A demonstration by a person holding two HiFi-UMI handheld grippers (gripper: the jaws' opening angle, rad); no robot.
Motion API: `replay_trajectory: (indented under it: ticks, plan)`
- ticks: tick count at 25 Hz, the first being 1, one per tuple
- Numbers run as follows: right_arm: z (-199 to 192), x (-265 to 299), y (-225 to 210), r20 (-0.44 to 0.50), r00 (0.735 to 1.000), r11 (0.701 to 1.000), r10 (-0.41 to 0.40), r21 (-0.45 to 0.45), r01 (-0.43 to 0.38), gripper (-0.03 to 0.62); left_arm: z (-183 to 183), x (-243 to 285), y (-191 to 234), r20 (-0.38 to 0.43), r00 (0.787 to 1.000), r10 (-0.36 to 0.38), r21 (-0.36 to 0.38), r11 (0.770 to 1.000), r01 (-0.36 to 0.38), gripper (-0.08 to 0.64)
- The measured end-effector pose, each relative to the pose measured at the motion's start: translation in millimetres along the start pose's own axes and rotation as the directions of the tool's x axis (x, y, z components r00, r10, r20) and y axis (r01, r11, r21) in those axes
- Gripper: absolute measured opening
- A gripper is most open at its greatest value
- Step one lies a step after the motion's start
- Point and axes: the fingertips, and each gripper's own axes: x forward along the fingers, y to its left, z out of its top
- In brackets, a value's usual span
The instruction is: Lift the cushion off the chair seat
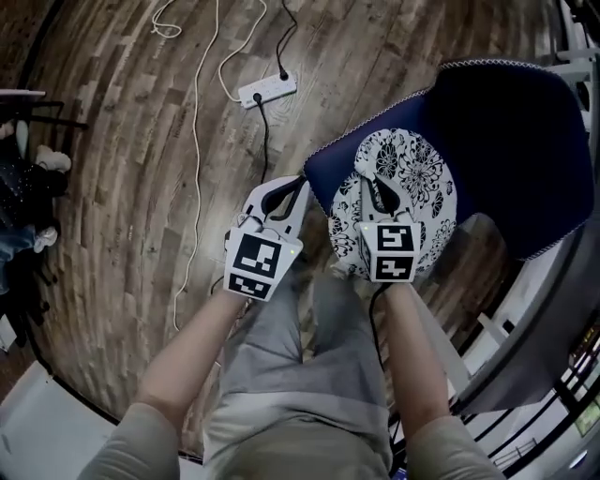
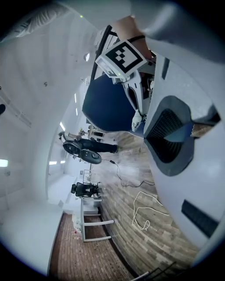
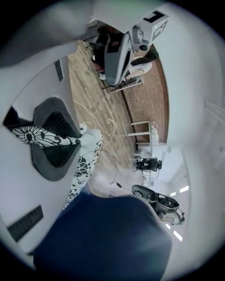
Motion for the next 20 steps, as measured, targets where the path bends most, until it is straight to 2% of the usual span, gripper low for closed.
replay_trajectory:
  ticks: [5,8,11,15,20]
  plan:
    - [96.1,-94.2,-17.6,0.135,0.990,0.999,-0.046,0.026,0.043,0.026,92.5,-55.5,-21.5,0.075,0.997,-0.012,0.033,0.999,0.009,0.005]
    - [170.5,-150.5,-30.8,0.245,0.966,0.996,-0.082,-0.008,0.087,0.026,162.4,-84.0,-30.6,0.166,0.986,-0.012,0.080,0.997,-0.001,0.005]
    - [238.3,-213.7,-39.5,0.353,0.929,0.990,-0.112,-0.037,0.133,0.026,226.1,-116.0,-42.4,0.246,0.969,0.014,0.118,0.992,-0.044,0.005]
    - [312.7,-296.8,-32.2,0.466,0.876,0.986,-0.125,-0.041,0.163,0.026,297.5,-172.2,-59.1,0.329,0.944,0.003,0.147,0.988,-0.054,0.005]
    - [380.8,-410.6,-16.2,0.620,0.775,0.973,-0.122,-0.079,0.216,0.026,367.1,-244.5,-79.6,0.413,0.911,0.003,0.160,0.984,-0.075,0.005]
